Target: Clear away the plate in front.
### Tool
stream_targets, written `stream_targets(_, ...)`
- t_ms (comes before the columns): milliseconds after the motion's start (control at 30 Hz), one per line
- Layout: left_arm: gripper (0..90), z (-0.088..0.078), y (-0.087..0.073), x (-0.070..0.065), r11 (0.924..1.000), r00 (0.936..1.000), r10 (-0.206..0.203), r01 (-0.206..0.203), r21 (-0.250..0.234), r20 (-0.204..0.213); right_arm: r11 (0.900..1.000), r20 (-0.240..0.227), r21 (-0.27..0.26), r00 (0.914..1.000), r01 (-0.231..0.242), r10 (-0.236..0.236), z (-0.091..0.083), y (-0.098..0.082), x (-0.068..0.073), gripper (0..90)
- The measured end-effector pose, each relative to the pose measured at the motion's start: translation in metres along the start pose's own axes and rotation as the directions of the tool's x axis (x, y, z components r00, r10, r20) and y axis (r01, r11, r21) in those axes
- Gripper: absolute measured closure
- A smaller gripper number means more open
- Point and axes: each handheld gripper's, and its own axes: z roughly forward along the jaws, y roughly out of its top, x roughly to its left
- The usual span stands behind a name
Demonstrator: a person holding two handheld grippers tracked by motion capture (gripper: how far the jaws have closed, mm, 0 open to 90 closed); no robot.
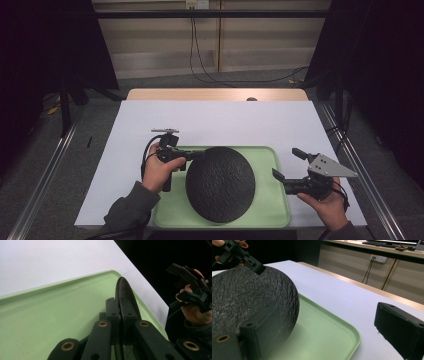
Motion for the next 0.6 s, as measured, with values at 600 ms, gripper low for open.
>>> stream_targets(600, 82.4, 0.009, -0.004, 0.014, 0.9988, 0.9962, 0.048, -0.046, 0.017, -0.073, 1.0, 0.0, 0.002, 1.0, 0.002, -0.002, 0.0, 0.0, 0.0, 7.1)
